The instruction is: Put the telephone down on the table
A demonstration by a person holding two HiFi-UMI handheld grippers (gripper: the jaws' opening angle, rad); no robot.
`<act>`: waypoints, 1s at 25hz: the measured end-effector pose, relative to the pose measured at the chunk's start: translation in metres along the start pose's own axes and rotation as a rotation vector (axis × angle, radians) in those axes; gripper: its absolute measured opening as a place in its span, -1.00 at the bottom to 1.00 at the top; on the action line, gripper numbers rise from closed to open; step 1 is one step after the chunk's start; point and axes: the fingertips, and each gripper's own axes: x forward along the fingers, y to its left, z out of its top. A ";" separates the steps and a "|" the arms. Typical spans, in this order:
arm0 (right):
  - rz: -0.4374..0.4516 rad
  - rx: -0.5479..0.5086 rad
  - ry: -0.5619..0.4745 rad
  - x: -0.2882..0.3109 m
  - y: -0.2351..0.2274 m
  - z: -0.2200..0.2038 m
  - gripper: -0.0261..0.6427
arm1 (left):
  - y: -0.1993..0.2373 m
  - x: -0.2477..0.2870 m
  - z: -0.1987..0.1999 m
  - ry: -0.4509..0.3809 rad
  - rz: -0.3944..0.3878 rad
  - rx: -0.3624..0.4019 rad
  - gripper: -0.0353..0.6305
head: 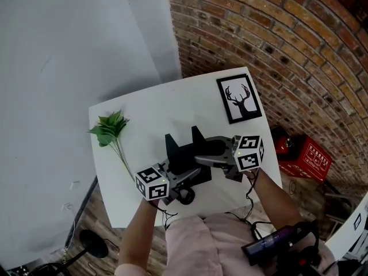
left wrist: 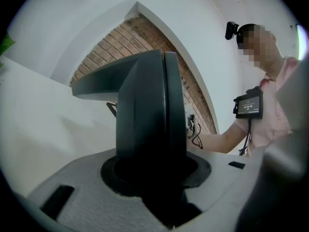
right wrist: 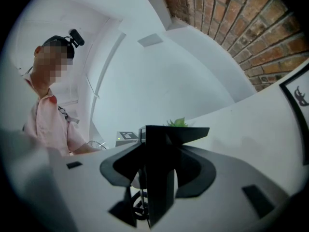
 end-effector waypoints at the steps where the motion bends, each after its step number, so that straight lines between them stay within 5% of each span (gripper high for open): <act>1: 0.000 0.003 -0.001 0.001 -0.001 -0.001 -0.32 | 0.002 0.000 -0.001 0.001 0.001 -0.003 -0.39; 25: -0.027 0.097 0.015 0.015 -0.039 -0.022 -0.32 | 0.034 0.003 -0.022 0.001 -0.032 -0.153 -0.39</act>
